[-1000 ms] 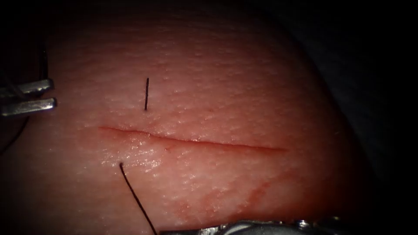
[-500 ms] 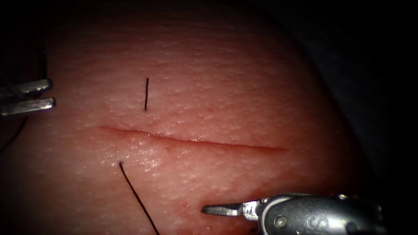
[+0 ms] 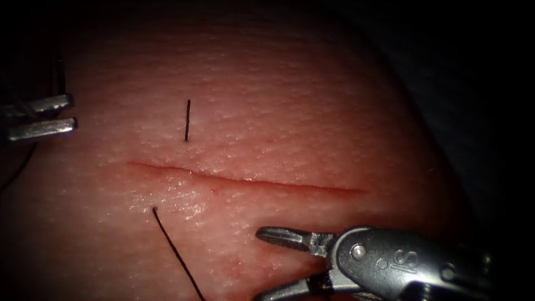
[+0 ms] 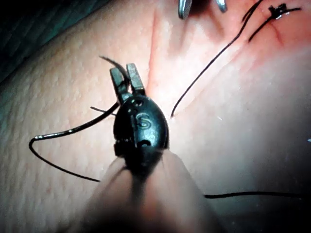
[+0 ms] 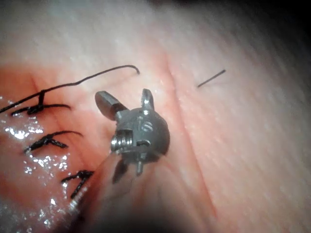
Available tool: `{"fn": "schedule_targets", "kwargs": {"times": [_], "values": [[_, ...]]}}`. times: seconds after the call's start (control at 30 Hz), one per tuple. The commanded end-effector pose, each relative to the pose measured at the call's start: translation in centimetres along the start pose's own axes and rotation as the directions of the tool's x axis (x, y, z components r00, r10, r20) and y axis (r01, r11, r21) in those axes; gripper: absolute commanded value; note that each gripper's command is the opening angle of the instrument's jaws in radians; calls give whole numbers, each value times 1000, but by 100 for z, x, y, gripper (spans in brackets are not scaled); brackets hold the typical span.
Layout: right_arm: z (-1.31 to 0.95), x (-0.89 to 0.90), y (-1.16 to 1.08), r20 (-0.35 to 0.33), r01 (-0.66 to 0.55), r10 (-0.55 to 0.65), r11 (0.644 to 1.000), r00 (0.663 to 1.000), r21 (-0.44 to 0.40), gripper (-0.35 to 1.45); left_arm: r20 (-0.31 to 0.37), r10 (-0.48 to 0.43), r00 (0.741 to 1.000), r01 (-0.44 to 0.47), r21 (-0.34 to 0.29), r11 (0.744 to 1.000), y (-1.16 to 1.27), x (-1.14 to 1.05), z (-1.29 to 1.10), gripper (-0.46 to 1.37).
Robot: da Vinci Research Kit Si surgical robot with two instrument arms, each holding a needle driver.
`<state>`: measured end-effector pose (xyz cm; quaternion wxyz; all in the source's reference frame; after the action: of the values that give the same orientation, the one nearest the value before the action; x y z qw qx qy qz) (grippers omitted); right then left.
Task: Wound Closure
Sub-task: Adjust the suture tail with the right driver
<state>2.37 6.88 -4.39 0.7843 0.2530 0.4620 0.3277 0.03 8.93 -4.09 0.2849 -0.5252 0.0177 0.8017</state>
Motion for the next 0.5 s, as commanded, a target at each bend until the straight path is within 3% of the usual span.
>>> {"fn": "schedule_targets", "kwargs": {"times": [0.03,0.3,0.5], "values": [[3,2,3,-8,-39,39,999,999,-22,106,1,1,1000,-1,-11,1000,0,0,0,-35],[25,19,38,-57,-196,191,975,980,-104,105,1,1,1000,0,-10,1000,2,0,-1,-35],[48,34,69,-102,-302,289,941,952,-151,94,1,0,1000,0,-5,1000,4,0,-1,-35]]}}
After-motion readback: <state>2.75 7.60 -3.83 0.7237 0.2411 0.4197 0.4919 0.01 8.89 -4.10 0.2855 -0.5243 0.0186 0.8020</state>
